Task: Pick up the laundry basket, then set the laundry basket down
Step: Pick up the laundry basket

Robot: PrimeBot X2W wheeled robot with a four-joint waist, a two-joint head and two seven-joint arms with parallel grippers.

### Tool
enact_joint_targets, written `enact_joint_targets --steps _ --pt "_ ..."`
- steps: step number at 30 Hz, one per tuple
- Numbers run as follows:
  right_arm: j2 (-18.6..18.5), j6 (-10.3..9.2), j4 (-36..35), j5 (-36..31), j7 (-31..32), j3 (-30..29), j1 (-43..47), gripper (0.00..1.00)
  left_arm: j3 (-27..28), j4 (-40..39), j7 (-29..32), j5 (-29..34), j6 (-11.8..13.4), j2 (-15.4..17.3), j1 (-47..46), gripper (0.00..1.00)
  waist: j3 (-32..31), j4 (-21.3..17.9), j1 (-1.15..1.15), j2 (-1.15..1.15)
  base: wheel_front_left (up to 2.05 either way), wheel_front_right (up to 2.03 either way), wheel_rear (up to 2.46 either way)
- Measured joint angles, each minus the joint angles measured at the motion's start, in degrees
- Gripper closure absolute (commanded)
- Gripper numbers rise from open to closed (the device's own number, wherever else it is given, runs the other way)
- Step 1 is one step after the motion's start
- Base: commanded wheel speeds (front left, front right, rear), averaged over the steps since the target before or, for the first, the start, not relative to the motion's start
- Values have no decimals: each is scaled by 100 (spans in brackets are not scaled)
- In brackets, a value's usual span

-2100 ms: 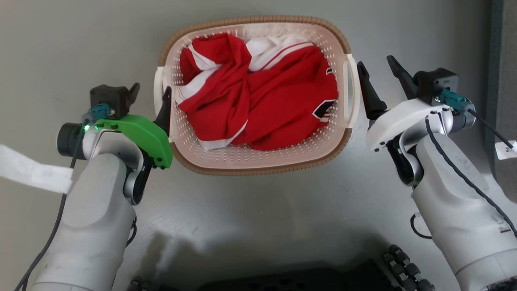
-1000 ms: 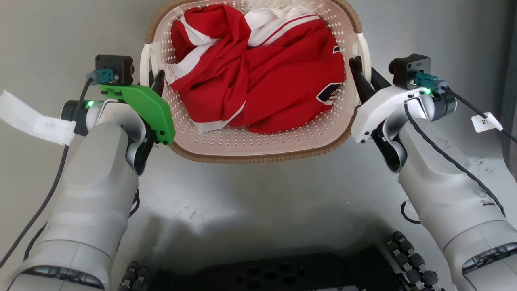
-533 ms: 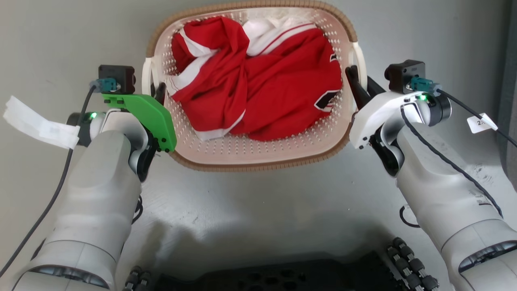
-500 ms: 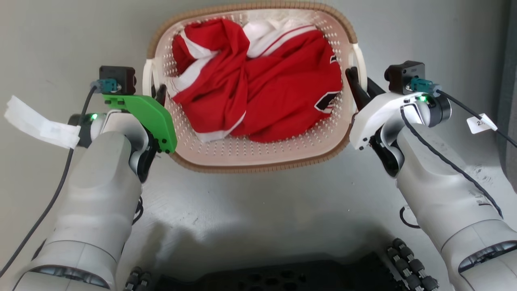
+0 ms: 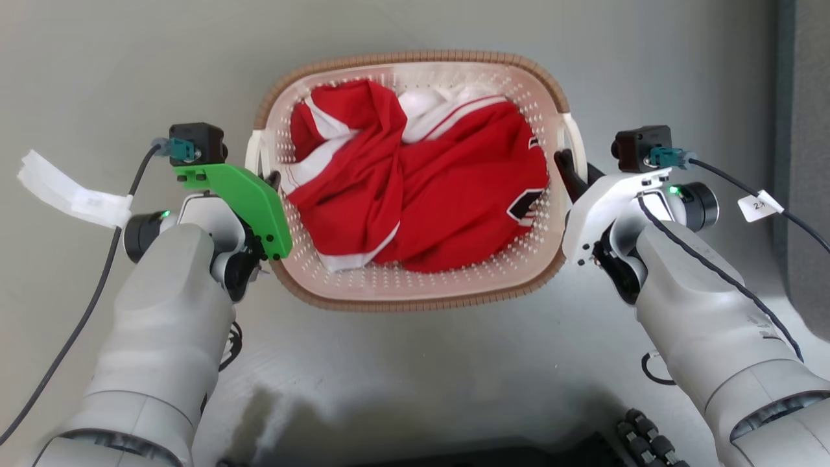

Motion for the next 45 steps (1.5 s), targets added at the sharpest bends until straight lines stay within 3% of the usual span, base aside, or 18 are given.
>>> enact_joint_targets --steps 14,45 --pt "57 41 431 413 755 156 17 100 -74 25 898 -761 0 -22 350 100 -798 -52 -1 0 0 0 0" --pt "33 38 80 1736 1837 736 770 100 -222 157 1913 -1425 8 130 917 100 -2580 -78 -1 0 0 0 0"
